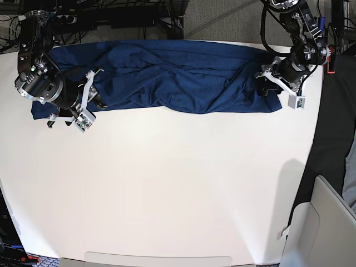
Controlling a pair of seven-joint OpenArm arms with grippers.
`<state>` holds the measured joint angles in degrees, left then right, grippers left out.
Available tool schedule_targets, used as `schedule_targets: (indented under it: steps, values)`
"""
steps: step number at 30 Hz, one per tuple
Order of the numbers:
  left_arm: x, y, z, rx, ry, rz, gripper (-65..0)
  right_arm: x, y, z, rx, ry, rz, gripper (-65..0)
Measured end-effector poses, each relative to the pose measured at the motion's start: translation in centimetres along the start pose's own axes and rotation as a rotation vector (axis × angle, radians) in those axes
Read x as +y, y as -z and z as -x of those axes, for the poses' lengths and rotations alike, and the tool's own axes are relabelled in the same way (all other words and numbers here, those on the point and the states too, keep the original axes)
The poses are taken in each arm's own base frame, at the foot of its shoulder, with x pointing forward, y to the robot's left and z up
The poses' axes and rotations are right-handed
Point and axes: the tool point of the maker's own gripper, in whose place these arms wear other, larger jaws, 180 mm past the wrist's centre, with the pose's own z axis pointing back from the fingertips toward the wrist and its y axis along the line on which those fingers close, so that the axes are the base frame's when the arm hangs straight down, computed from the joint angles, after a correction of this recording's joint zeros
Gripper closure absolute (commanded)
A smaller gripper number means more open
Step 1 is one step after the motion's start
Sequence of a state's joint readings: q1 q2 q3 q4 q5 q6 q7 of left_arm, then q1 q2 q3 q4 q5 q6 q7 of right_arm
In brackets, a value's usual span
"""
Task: Fold the T-shirt properly
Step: 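Grasp the strip's two ends with both grippers, then fold the strip end with the left gripper toward the right gripper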
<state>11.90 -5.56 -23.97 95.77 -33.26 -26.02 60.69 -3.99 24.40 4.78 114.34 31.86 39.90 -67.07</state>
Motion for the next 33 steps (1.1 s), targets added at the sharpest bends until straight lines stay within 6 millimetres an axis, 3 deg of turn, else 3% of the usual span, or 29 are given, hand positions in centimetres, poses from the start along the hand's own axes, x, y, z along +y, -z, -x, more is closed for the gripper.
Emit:
schedule_targets:
  steps: [5,6,11,17,22,24,29,33]
  values:
    - [-0.2,-0.2,0.0,0.010,0.006,-0.001,-1.3,0.0,0.0,0.0,0.000,0.000,0.000,-20.8]
    - [-0.3,-0.3,0.0,0.013,0.013,-0.002,0.0,0.0,0.0,0.0,-0.001,0.000,0.000,-20.8]
    - [-0.7,-1.6,-0.4,0.026,0.066,-0.040,-1.0,-0.2,0.0,0.1,0.007,-0.006,0.009,-20.8]
    - [-1.7,-3.2,-4.6,-0.098,0.130,-0.052,-1.1,-2.3,-0.3,2.2,0.116,-0.063,0.125,-20.8]
    - [0.2,-4.3,-7.3,-0.167,0.096,-0.111,-1.1,-2.7,-0.5,3.4,0.169,-0.082,0.159,-20.8]
    - [-0.1,-4.5,-8.1,-0.189,0.106,-0.110,-1.1,-2.8,-0.6,3.8,0.184,-0.088,0.170,-20.8]
    - [-2.5,-4.9,-7.4,-0.135,0.139,-0.088,-1.1,-4.2,-1.5,4.5,0.194,-0.054,0.218,-20.8]
    - [-7.9,-3.5,-6.9,-0.133,0.165,0.045,-1.1,-5.6,-2.5,4.9,0.185,-0.006,0.268,-20.8]
